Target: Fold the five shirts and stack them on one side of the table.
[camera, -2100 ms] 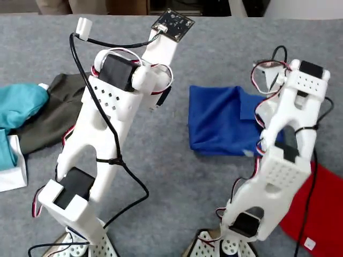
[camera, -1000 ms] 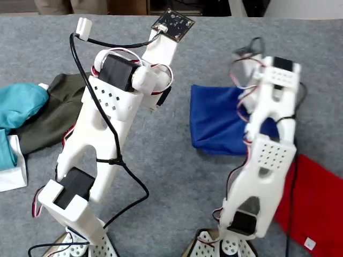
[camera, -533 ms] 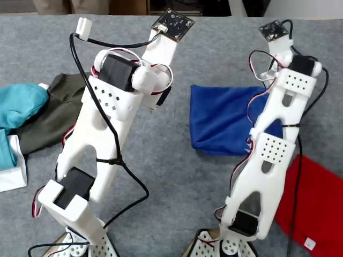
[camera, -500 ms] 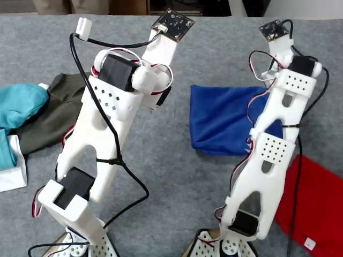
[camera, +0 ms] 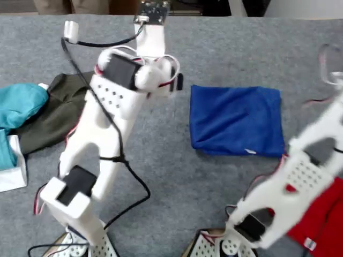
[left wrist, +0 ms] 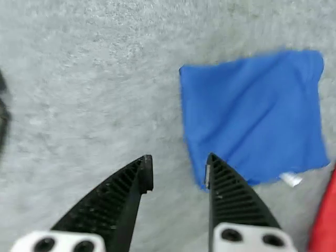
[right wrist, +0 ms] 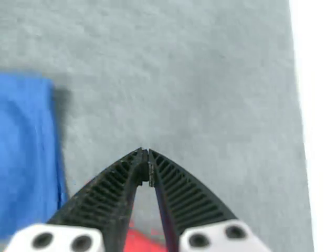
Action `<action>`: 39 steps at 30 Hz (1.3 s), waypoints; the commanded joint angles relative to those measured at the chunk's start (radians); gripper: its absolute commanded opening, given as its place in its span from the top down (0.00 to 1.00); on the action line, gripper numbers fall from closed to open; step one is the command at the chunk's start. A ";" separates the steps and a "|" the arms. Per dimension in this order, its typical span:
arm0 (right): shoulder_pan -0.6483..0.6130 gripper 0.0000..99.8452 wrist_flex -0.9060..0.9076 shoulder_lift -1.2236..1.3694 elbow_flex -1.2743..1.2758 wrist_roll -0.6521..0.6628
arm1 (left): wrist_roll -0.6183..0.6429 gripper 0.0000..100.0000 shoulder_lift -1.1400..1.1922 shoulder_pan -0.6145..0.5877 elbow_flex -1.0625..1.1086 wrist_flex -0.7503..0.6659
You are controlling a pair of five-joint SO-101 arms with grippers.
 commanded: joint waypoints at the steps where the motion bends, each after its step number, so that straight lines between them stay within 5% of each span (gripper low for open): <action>1: 0.099 0.99 0.017 -0.335 0.355 -0.005 | 0.094 0.82 0.048 0.060 0.011 -0.120; 6: 0.113 0.99 0.017 -0.667 0.914 -0.003 | 0.110 0.82 0.243 0.149 0.040 -0.339; 14: 0.036 0.93 -0.075 -0.995 1.560 -0.029 | 0.112 0.82 0.506 0.115 -0.100 -0.525; 25: -0.113 0.70 -0.396 -1.046 1.913 -0.735 | 0.112 0.82 0.763 0.049 -0.374 -0.531; 39: -0.254 0.70 -0.718 -0.730 1.877 -1.145 | 0.112 0.82 0.888 0.015 -0.457 -0.529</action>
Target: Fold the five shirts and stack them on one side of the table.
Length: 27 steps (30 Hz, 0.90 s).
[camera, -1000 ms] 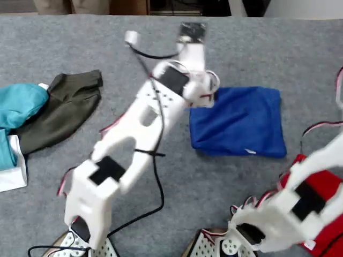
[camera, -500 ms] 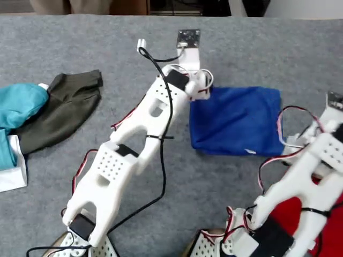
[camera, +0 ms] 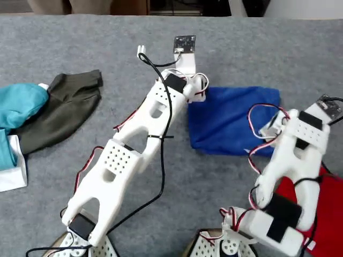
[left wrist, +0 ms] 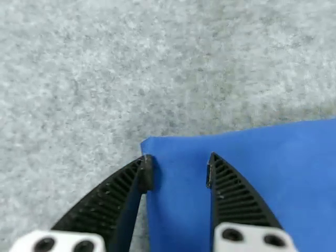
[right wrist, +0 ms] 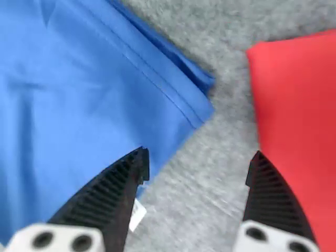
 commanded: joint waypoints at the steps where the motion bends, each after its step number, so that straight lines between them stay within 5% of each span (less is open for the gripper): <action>1: -0.022 0.70 -0.058 0.061 -0.058 -0.049 | 0.005 0.82 -0.016 -0.018 -0.041 -0.014; 10: -0.022 0.70 -0.247 0.213 -0.061 -0.049 | 0.005 0.82 -0.015 -0.017 -0.020 -0.018; 23: -0.077 0.70 -0.259 0.220 -0.062 -0.049 | -0.002 0.87 -0.015 -0.018 -0.003 -0.015; 27: -0.104 0.77 -0.279 0.223 -0.061 -0.049 | -0.002 0.91 -0.015 -0.018 -0.002 -0.015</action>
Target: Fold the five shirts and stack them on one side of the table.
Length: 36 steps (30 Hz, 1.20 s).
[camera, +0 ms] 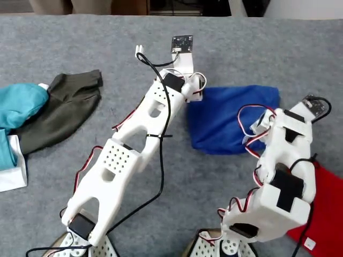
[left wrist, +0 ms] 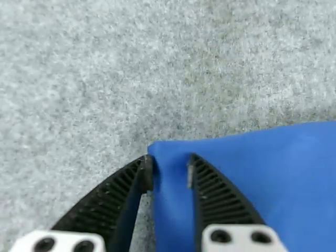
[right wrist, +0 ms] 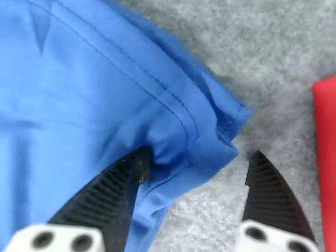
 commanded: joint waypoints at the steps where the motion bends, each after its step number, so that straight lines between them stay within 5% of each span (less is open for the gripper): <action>1: -0.035 0.81 -0.046 0.004 -0.050 -0.012 | -0.002 0.91 -0.015 -0.009 -0.005 -0.012; 6: -0.033 0.96 -0.095 0.004 -0.050 -0.008 | -0.003 0.91 0.010 -0.003 -0.014 -0.011; 26: -0.001 1.00 -0.087 -0.005 -0.050 -0.009 | 0.006 0.97 0.008 -0.005 -0.015 -0.011; 32: 0.058 1.00 0.025 -0.128 -0.051 0.021 | 0.400 0.75 -0.010 -0.118 -0.109 0.072; 36: 0.108 1.00 0.118 -0.275 -0.050 0.072 | 0.393 0.74 -0.019 -0.186 -0.302 0.209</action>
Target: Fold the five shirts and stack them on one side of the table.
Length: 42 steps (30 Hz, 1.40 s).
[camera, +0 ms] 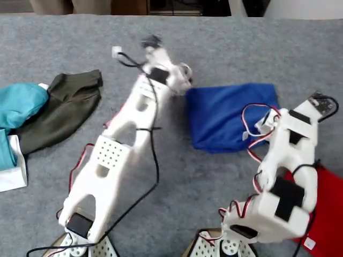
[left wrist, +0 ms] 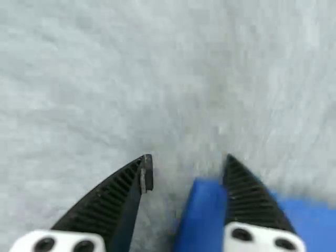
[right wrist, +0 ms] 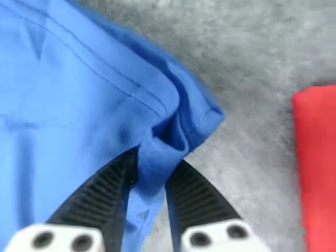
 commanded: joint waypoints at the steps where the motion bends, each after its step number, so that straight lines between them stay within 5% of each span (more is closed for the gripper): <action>1: 0.073 1.00 0.072 -0.177 -0.051 0.041 | 0.011 0.74 -0.051 -0.060 -0.203 0.103; 9: 0.263 1.00 0.183 -0.410 -0.045 0.216 | -0.107 0.74 -0.051 -0.138 -0.453 0.311; 26: 0.935 1.00 0.250 -0.484 -0.044 0.623 | -0.339 0.74 -0.213 -0.307 -0.459 0.500; 33: 1.049 1.00 0.250 -0.484 -0.045 0.692 | -0.404 0.74 -0.289 -0.379 -0.459 0.554; 42: 1.050 0.99 0.250 -0.484 -0.025 0.720 | -0.456 0.74 -0.320 -0.523 -0.450 0.557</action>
